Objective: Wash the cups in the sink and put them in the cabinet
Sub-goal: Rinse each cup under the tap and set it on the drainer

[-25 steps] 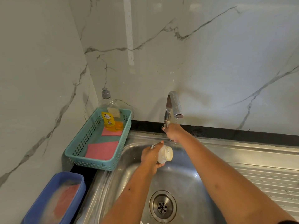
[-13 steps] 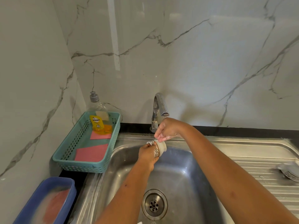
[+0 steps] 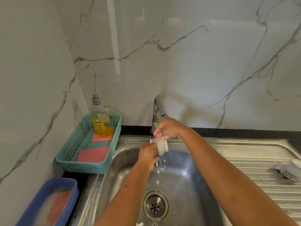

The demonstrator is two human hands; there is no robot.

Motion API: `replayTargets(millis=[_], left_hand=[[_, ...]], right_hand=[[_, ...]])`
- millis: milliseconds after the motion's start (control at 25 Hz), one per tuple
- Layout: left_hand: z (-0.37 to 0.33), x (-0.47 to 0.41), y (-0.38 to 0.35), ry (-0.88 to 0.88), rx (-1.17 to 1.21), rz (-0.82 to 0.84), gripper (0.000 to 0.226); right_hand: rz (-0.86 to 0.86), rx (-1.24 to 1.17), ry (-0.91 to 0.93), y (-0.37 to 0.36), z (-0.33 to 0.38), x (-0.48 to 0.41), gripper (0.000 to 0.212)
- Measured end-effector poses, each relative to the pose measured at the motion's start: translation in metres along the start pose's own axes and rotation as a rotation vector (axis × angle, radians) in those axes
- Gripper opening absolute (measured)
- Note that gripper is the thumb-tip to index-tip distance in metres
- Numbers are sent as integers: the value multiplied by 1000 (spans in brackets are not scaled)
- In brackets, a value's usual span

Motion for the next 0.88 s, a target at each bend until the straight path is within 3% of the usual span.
replayTargets(millis=[80, 240, 440, 520, 680, 800, 880], left_hand=[[0, -2, 3, 7, 42, -31, 18], [6, -4, 7, 45, 121, -50, 37], [3, -7, 2, -12, 249, -10, 42], [-6, -6, -6, -58, 286, 59, 35], [-9, -4, -15, -62, 369, 119, 36], [-17, -6, -16, -90, 541, 118, 48], [-24, -9, -15, -85, 613, 76, 58]], right_hand=[[-19, -3, 26, 3, 3, 1, 27], [-97, -406, 13, 4, -9, 1, 18], [-93, -314, 182, -4, 1, 1, 12], [-101, -409, 207, -16, 0, -1, 7], [-132, -680, 152, -30, -14, -4, 26], [-242, -908, 212, -31, -22, -2, 30], [-398, -895, 266, -30, -25, 0, 25]])
Point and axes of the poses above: each hand's wrist, its own x-axis away from the middle knuckle, its own y-axis out of the back of the hand, z = x × y, the point moved 9 cm from there along -x, towards the middle knuckle, and after that the axes turned 10 degrees about z, right-handed, at the moved point
